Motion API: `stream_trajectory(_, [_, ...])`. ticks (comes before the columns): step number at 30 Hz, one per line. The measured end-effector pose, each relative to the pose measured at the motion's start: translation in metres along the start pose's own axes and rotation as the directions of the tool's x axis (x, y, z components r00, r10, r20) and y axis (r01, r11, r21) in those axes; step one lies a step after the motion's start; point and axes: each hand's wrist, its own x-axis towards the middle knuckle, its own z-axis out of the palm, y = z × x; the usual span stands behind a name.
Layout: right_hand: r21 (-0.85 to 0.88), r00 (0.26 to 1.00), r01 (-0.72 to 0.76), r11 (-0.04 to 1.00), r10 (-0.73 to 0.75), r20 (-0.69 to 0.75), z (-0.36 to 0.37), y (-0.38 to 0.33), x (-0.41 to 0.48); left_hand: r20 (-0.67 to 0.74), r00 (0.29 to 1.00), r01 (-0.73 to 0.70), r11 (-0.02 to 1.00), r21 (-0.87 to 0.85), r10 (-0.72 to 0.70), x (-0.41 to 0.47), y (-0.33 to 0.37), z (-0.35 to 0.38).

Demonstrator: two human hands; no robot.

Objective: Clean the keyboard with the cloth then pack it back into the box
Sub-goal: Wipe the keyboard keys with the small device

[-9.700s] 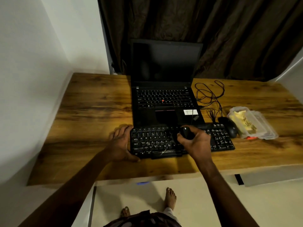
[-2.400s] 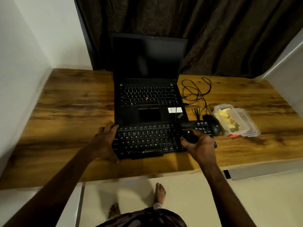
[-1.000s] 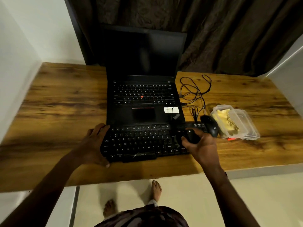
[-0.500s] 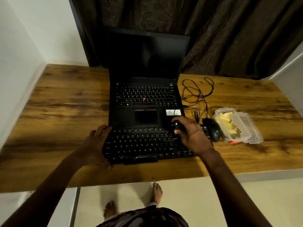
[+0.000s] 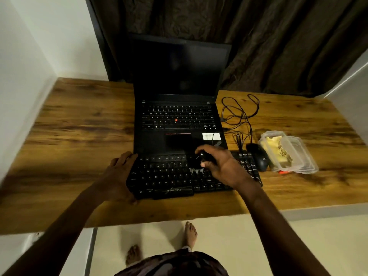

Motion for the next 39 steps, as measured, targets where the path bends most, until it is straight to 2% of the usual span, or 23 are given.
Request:
stream_trajectory(4, [-0.022,0.997,0.029,0.999,-0.03,-0.065,0.01,-0.003,-0.003,0.0,1.0,0.0,1.0,-0.005,0.0,0.0,0.002,-0.001])
stream_trajectory(9, [0.06,0.991,-0.018,0.998,0.01,0.133,0.004,0.002,-0.033,-0.006,1.0,0.016,1.0,-0.016,-0.016,-0.001,0.002,0.0])
stream_trajectory(11, [0.081,0.989,-0.039,0.996,0.027,0.145,0.002,0.003,-0.034,-0.02,1.0,0.004,1.0,0.0,-0.004,-0.001,0.002,0.0])
stream_trajectory(14, [0.092,0.998,-0.007,0.996,0.002,0.059,0.006,-0.002,-0.025,-0.032,1.0,-0.003,1.0,-0.021,0.002,-0.003,0.006,-0.003])
stream_trajectory(20, [-0.051,0.988,0.012,0.999,-0.019,-0.153,0.023,-0.011,0.0,-0.041,0.999,0.016,1.0,-0.025,-0.017,-0.008,0.014,-0.007])
stream_trajectory(22, [-0.035,0.986,0.028,0.999,-0.033,-0.165,0.025,-0.014,-0.003,-0.031,0.999,0.026,0.999,-0.025,-0.027,-0.008,0.015,-0.007])
stream_trajectory(26, [0.035,0.999,-0.036,0.999,0.036,-0.001,0.024,-0.018,-0.017,-0.037,0.999,0.009,1.0,-0.021,-0.009,-0.009,0.014,-0.008])
stream_trajectory(30, [0.059,0.995,-0.013,0.998,0.006,0.102,0.021,-0.025,-0.022,-0.066,0.998,0.014,1.0,-0.011,-0.014,-0.011,0.012,-0.007])
stream_trajectory(35, [0.075,1.0,0.005,0.997,-0.003,-0.031,0.029,-0.032,0.002,-0.08,0.997,0.015,1.0,0.009,-0.015,-0.012,0.013,-0.007])
stream_trajectory(39, [-0.019,0.981,0.067,0.998,-0.07,-0.18,0.043,-0.038,0.013,-0.091,0.996,0.024,0.999,0.023,-0.022,-0.012,0.013,-0.007])
